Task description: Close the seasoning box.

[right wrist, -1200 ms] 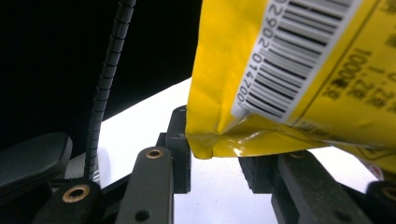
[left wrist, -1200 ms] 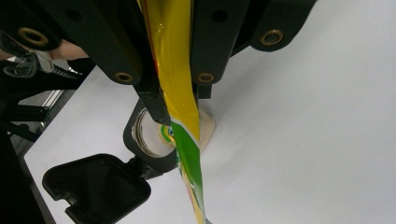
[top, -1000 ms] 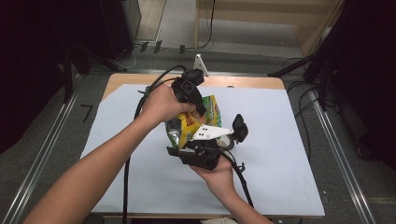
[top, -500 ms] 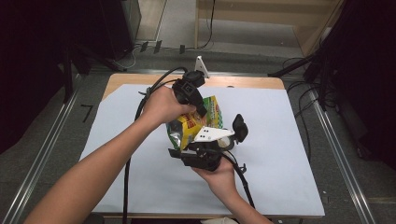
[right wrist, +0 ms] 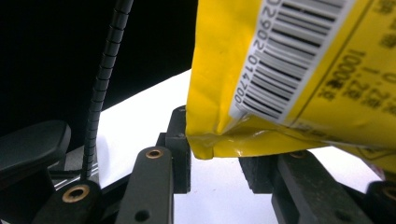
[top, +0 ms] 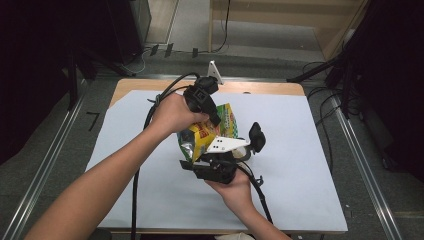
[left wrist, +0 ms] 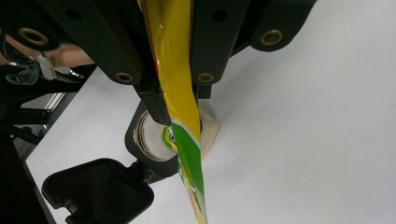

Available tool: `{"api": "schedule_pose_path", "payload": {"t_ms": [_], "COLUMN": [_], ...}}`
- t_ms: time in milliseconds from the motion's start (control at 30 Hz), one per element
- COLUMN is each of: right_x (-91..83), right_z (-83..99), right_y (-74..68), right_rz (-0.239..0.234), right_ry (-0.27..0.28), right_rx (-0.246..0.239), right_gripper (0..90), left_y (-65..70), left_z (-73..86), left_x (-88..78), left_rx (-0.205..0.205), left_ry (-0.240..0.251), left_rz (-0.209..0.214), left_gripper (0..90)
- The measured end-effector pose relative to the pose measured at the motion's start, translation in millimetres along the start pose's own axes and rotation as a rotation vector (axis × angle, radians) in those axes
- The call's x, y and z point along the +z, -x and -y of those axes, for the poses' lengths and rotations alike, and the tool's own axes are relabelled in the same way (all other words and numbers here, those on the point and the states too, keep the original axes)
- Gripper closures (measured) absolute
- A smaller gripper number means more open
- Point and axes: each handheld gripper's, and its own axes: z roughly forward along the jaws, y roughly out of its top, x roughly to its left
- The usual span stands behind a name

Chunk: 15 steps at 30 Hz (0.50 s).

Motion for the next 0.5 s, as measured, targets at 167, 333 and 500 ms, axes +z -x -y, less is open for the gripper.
{"api": "schedule_pose_path", "payload": {"t_ms": [167, 333, 500], "right_x": [0.0, 0.2, 0.1], "right_z": [-0.4, -0.3, -0.6], "right_y": [-1.0, -1.2, -1.5], "right_rz": [0.011, 0.011, 0.014], "right_ry": [0.001, 0.0, 0.001], "right_rx": [-0.005, -0.005, -0.004], "right_gripper": [69.2, 69.2, 69.2], "left_y": [0.6, 0.6, 0.9], "left_z": [0.1, 0.3, 0.2], "left_x": [-1.0, -0.4, -1.1], "left_rx": [0.002, 0.003, 0.005], "left_ry": [0.005, 0.004, 0.006], "left_rz": [-0.002, -0.001, -0.003], "left_gripper": [87.2, 87.2, 87.1]}}
